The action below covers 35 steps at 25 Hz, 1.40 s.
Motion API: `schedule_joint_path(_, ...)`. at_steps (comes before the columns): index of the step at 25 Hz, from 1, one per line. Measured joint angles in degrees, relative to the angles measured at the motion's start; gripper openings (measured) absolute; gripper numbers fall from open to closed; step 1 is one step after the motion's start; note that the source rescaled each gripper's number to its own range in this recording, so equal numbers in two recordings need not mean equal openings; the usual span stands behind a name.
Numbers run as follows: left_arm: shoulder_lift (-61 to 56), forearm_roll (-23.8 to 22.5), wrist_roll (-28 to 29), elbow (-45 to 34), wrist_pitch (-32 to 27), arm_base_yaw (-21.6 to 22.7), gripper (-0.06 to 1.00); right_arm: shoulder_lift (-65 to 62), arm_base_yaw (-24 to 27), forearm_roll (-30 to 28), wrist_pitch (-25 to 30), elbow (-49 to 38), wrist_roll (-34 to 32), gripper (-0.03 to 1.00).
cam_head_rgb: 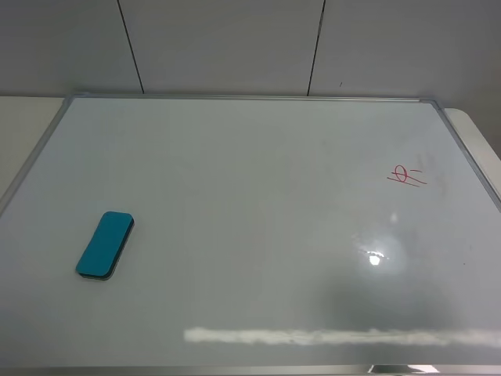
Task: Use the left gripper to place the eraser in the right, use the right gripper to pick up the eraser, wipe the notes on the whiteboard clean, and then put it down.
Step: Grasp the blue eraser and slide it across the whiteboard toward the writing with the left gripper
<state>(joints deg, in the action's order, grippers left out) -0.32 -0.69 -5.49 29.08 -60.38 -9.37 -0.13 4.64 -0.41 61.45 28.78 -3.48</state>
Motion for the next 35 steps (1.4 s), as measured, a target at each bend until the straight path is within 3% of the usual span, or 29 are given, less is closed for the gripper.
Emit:
schedule_joint_path(24, 1.07, -0.60, -0.43, 0.00, 0.12, 0.00, 1.00, 0.00, 0.00, 0.00, 0.00, 0.00, 0.00, 1.00)
schedule_joint_path(35, 26.04, 3.14, -1.41, 7.30, 2.40, 0.00, 1.00, 0.00, 0.00, 0.00, 0.00, 0.00, 0.00, 1.00)
